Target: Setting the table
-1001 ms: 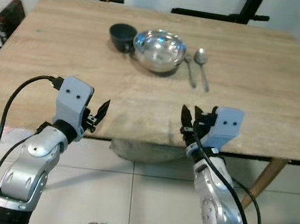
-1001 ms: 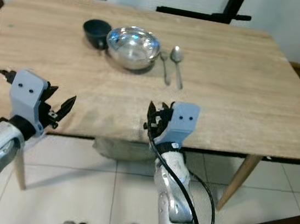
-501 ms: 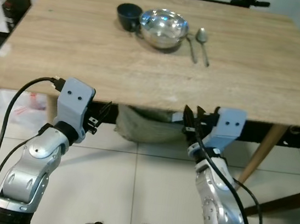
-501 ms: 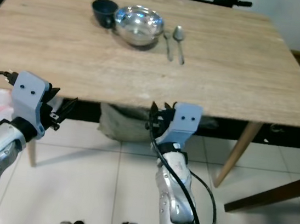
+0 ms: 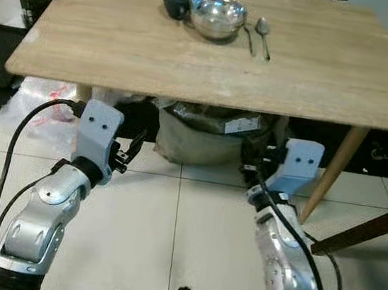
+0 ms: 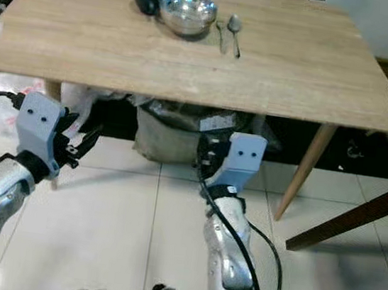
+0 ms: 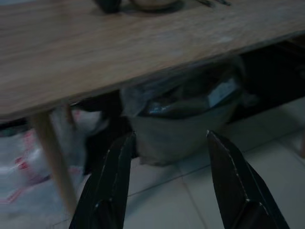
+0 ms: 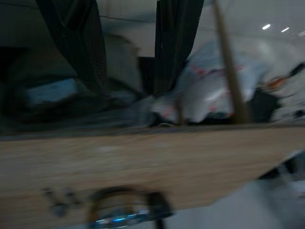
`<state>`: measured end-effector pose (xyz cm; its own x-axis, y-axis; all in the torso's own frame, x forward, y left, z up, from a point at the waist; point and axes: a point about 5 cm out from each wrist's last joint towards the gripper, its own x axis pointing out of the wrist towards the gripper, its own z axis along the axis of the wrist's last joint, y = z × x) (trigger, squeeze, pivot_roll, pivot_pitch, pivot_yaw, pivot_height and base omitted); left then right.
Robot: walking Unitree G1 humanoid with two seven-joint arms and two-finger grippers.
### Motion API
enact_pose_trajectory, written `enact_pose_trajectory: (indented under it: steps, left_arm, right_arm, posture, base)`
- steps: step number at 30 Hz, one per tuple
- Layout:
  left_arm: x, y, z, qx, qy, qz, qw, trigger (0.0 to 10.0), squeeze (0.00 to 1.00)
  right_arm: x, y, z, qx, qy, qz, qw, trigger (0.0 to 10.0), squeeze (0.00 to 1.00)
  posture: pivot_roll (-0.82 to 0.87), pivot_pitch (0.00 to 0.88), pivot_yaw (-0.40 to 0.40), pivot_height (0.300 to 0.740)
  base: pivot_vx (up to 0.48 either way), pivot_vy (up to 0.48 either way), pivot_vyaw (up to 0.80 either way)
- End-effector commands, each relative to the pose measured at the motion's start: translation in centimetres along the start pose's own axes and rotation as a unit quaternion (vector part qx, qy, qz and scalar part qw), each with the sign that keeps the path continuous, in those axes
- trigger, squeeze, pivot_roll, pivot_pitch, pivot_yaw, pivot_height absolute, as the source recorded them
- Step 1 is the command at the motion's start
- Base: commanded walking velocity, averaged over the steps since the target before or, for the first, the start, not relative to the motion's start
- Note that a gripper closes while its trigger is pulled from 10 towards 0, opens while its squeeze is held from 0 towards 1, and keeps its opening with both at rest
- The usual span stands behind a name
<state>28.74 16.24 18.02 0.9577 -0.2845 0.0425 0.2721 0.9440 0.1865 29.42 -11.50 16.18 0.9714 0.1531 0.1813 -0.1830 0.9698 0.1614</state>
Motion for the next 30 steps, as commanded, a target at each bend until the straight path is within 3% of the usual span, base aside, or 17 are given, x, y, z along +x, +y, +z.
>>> enact_pose_trajectory:
  steps: [1, 18, 30]
  left_arm:
    - [-0.16, -0.11, -0.57, 0.000, 0.013, -0.001, 1.000, 10.0, 0.00]
    - [0.01, -0.26, -0.71, 0.000, 0.013, -0.004, 1.000, 10.0, 0.00]
    - [0.01, -0.43, -1.07, -0.016, 0.024, -0.009, 1.000, 10.0, 0.00]
  right_arm:
    - [-0.21, -0.42, -0.16, -0.006, 0.006, -0.006, 1.000, 10.0, 0.00]
    - [-0.28, -0.49, -0.23, -0.010, 0.008, -0.004, 1.000, 10.0, 0.00]
    - [-0.33, -0.53, -0.33, -0.013, 0.013, -0.005, 1.000, 10.0, 0.00]
  posture:
    - [-0.08, 0.091, 0.050, 0.740]
    - [-0.09, 0.082, 0.048, 0.740]
    - [-0.09, 0.084, 0.049, 0.740]
  base:
    - [-0.307, 0.000, 0.00]
    - [-0.304, 0.000, 0.00]
    - [0.000, 0.000, 0.00]
